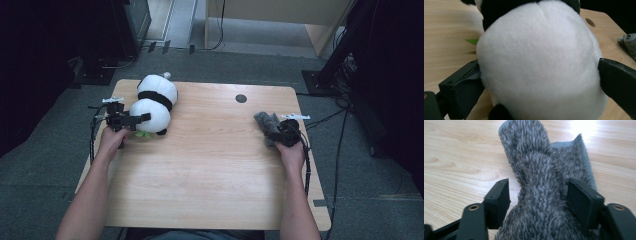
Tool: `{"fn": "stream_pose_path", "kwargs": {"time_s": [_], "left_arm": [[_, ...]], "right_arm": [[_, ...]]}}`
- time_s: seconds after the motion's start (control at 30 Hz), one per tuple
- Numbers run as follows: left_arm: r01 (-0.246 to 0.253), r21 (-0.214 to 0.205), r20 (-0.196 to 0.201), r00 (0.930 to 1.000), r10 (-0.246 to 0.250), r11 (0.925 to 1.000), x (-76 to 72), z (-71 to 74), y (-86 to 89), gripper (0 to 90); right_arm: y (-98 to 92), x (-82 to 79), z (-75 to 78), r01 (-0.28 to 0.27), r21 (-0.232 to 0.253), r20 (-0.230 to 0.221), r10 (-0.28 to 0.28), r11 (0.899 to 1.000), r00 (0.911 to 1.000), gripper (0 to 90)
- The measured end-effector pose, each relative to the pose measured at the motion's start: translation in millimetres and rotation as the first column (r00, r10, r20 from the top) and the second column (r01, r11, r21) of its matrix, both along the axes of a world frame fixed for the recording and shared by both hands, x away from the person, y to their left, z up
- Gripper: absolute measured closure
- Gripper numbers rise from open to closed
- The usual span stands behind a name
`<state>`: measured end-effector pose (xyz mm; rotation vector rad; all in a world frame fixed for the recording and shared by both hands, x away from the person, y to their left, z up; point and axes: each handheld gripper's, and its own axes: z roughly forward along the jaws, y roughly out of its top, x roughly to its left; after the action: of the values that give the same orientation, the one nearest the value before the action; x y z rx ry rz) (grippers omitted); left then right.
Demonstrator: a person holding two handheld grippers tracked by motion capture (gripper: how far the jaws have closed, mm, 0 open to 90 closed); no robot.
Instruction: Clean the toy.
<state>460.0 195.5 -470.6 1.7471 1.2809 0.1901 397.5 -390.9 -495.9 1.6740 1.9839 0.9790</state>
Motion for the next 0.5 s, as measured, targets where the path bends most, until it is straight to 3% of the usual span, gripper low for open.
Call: {"fn": "stream_pose_path", "kwargs": {"time_s": [0.07, 0.17, 0.33, 0.5], "left_arm": [[-0.023, 0.013, 0.001, 0.9997, 0.023, 0.9997, -0.6, 2.4, 0.1, 0.0], [-0.035, 0.019, 0.017, 0.9993, 0.034, 0.9992, -2.6, 7.1, 2.4, 0.0], [-0.030, 0.013, 0.079, 0.9964, 0.029, 0.9995, -9.2, 19.3, 5.6, 0.0], [0.004, 0.036, 0.096, 0.9953, -0.007, 0.9993, -15.7, 27.9, -1.1, 0.0]], "right_arm": [[0.6, 0.0, 3.7, 0.003, 0.021, -0.011, -0.002, 1.000, 0.9999, 30.7], [5.1, -1.0, 7.7, -0.011, 0.006, 0.000, 0.011, 1.000, 0.9999, 29.0], [9.7, -5.1, 14.9, -0.027, 0.003, 0.016, 0.026, 1.000, 0.9995, 29.0], [12.8, -10.6, 21.4, -0.039, 0.013, 0.027, 0.039, 0.999, 0.9989, 29.3]]}}
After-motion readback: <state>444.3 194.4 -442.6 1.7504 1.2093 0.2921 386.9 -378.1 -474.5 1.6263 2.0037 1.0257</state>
